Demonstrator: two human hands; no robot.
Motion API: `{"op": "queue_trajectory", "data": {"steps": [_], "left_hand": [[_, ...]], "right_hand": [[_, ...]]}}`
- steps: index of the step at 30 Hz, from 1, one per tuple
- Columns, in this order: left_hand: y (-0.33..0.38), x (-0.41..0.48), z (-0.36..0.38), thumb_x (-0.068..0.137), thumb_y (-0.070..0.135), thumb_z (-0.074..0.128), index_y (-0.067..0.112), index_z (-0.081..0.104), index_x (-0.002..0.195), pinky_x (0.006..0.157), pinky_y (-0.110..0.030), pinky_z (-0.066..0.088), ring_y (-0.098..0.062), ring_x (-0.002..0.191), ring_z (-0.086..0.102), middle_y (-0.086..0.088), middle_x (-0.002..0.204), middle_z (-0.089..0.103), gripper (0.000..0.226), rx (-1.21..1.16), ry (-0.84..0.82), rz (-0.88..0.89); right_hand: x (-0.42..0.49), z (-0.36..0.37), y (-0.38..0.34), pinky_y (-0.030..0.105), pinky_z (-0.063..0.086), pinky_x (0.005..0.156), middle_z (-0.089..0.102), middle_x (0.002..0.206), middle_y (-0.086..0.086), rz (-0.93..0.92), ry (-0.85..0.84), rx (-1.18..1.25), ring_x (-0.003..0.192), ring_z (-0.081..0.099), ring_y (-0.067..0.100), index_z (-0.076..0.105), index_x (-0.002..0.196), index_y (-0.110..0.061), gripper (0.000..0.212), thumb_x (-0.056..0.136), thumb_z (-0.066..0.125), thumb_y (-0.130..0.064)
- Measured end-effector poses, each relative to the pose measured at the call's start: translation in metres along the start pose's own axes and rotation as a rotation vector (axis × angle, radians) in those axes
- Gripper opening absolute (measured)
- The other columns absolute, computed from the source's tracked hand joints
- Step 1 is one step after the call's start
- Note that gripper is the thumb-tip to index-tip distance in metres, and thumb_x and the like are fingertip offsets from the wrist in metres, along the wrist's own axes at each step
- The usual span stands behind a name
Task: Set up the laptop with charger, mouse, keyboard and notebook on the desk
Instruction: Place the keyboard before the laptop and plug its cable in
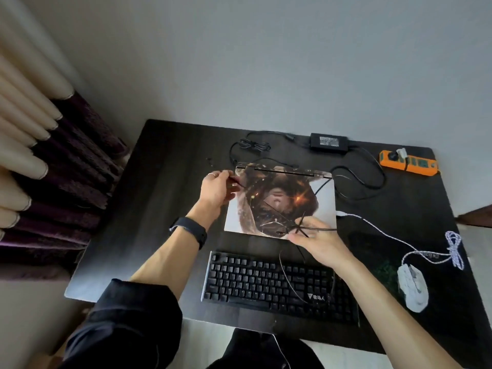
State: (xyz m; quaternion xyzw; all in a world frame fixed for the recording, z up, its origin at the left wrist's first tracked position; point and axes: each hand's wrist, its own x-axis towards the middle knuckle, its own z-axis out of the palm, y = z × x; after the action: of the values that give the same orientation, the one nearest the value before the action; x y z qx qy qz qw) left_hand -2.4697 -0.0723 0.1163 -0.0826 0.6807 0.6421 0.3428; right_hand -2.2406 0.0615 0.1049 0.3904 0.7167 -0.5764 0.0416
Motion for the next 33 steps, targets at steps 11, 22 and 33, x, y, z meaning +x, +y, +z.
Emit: {"op": "queue_trajectory", "data": {"steps": [11, 22, 33], "left_hand": [[0.108, -0.016, -0.117, 0.105, 0.024, 0.042, 0.009, 0.052, 0.113, 0.042, -0.015, 0.04, -0.008, 0.045, 0.05, -0.001, 0.084, 0.068, 0.02, 0.412, 0.435, 0.462], [0.124, 0.022, -0.184, 0.105, 0.022, 0.038, 0.014, 0.051, 0.102, 0.05, -0.024, 0.053, -0.016, 0.055, 0.064, -0.008, 0.089, 0.065, 0.016, 0.52, 0.464, 0.533], [0.165, 0.129, -0.24, 0.105, 0.024, 0.035, 0.01, 0.055, 0.117, 0.08, -0.043, 0.057, -0.021, 0.089, 0.064, -0.005, 0.101, 0.062, 0.027, 0.846, 0.463, 0.707]], "right_hand": [[0.035, 0.097, -0.044, 0.025, 0.049, 0.084, 0.063, 0.126, -0.019, -0.18, -0.322, -0.131, 0.073, 0.072, 0.006, 0.055, 0.133, -0.031, 0.045, 0.092, 0.064, -0.046], [0.065, 0.243, -0.043, 0.032, 0.038, 0.114, 0.041, 0.157, 0.001, -0.076, -0.585, -0.305, 0.142, 0.042, 0.019, 0.032, 0.155, -0.023, 0.074, 0.088, 0.056, -0.003], [0.1, 0.301, -0.069, 0.02, 0.049, 0.096, 0.069, 0.121, -0.01, -0.045, -0.425, -0.364, 0.105, 0.066, 0.001, 0.064, 0.126, -0.027, 0.037, 0.089, 0.063, -0.026]]}}
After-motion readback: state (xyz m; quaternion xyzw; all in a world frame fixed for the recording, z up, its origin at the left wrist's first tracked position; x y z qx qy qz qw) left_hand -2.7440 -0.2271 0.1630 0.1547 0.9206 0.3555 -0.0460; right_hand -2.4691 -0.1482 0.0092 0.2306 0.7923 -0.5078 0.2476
